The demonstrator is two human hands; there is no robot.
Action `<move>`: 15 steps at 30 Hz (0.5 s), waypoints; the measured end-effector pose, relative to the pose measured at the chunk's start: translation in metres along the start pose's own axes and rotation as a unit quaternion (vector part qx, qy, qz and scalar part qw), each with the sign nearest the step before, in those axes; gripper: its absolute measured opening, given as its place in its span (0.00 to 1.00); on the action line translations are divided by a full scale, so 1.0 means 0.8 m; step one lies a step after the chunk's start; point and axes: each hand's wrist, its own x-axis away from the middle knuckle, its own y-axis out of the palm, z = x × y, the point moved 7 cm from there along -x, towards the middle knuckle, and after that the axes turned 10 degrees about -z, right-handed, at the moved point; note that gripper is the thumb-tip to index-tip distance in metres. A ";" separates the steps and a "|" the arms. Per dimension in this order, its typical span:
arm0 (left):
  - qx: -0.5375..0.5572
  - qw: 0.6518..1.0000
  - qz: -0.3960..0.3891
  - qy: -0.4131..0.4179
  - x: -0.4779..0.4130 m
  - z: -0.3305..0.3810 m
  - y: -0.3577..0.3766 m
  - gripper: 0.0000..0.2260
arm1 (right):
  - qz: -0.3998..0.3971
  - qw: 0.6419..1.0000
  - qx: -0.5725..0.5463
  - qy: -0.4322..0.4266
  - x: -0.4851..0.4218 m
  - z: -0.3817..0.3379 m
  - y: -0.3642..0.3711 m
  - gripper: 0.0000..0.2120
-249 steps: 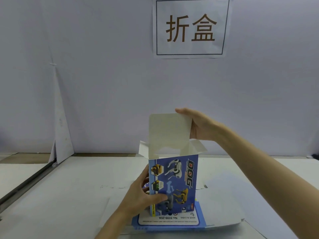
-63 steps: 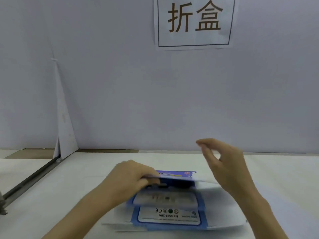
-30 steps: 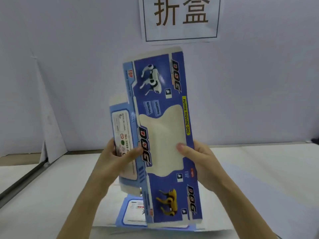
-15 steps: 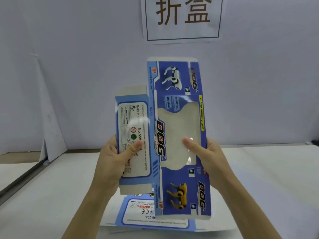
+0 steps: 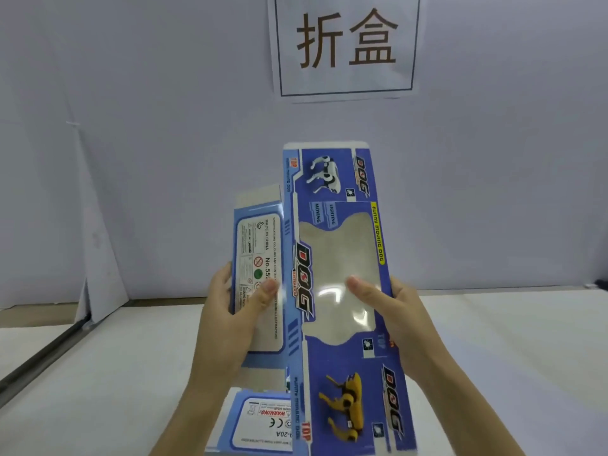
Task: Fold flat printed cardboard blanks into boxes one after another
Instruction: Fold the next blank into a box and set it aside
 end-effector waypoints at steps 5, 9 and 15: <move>-0.131 0.989 -0.017 0.063 0.022 0.029 0.038 0.24 | 0.079 0.993 0.030 -0.083 0.003 -0.003 0.002 0.04; -0.100 0.985 -0.127 0.066 0.037 0.035 0.078 0.27 | 0.095 0.967 0.174 -0.159 0.014 -0.010 0.026 0.08; 0.047 0.996 -0.001 0.072 0.027 0.039 0.037 0.14 | -0.173 0.930 0.267 -0.182 0.022 -0.005 0.091 0.26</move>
